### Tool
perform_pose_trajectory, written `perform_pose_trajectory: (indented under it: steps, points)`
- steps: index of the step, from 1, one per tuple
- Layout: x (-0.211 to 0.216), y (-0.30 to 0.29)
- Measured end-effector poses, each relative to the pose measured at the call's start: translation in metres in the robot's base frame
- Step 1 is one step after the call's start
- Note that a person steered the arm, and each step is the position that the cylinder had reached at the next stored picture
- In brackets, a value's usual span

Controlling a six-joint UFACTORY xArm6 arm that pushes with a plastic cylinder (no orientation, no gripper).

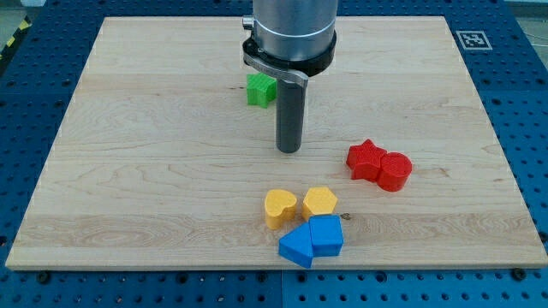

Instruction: Separate the green blocks

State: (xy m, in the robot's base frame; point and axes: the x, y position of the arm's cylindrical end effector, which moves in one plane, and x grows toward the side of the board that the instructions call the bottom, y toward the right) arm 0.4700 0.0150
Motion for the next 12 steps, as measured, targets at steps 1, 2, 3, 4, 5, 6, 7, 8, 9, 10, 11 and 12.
perform_pose_trajectory:
  steps: [1, 2, 3, 4, 5, 6, 7, 8, 9, 10, 11, 12]
  points:
    - [0.000, 0.005]
    - [-0.018, 0.023]
    - [-0.034, 0.049]
    - [-0.038, 0.086]
    - [-0.078, 0.103]
    - [-0.128, 0.100]
    - [-0.148, 0.077]
    - [-0.146, 0.055]
    - [-0.135, 0.048]
    - [-0.129, 0.047]
    - [-0.129, 0.040]
    - [-0.112, 0.038]
